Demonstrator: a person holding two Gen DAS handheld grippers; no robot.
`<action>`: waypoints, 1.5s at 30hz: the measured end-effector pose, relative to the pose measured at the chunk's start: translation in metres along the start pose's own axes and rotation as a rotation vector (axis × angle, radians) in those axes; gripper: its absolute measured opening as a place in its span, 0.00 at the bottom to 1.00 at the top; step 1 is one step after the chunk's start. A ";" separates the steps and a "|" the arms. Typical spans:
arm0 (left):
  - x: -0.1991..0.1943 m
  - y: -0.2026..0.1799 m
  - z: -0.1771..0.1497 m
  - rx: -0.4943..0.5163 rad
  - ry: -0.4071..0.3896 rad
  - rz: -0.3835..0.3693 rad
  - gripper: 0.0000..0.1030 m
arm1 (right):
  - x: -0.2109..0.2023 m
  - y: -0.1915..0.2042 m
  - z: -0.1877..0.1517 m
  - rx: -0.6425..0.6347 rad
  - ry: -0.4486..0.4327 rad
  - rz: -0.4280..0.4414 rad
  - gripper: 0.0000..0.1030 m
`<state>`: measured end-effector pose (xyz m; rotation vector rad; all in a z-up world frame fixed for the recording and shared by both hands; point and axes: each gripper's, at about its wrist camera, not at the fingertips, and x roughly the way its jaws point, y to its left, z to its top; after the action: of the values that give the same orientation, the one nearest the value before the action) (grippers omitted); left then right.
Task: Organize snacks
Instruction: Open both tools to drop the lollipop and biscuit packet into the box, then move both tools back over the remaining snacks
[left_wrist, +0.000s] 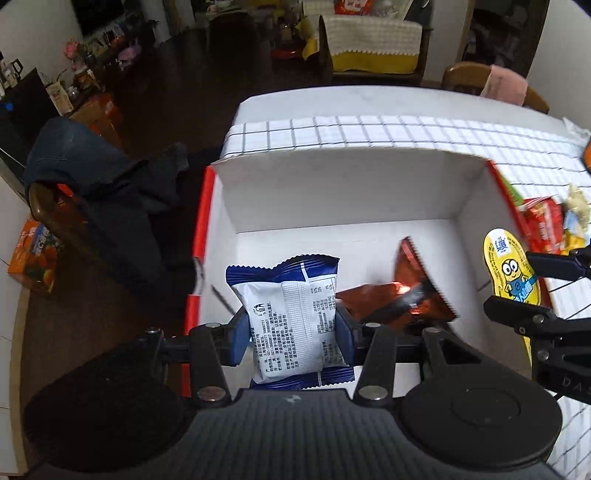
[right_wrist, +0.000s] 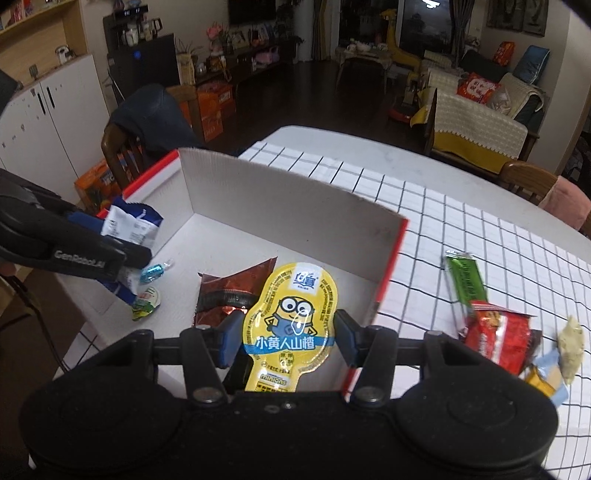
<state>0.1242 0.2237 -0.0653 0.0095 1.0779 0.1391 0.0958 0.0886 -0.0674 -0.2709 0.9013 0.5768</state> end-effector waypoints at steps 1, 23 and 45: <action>0.003 0.002 0.001 0.000 0.006 0.004 0.45 | 0.005 0.002 0.001 -0.007 0.006 -0.005 0.49; 0.049 -0.014 0.003 0.095 0.129 0.013 0.46 | 0.054 0.008 0.010 -0.030 0.098 0.021 0.50; -0.012 -0.026 -0.006 0.070 -0.021 -0.041 0.56 | -0.012 -0.013 0.002 0.089 -0.044 0.096 0.74</action>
<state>0.1158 0.1965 -0.0596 0.0516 1.0613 0.0641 0.0986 0.0750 -0.0572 -0.1340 0.8986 0.6274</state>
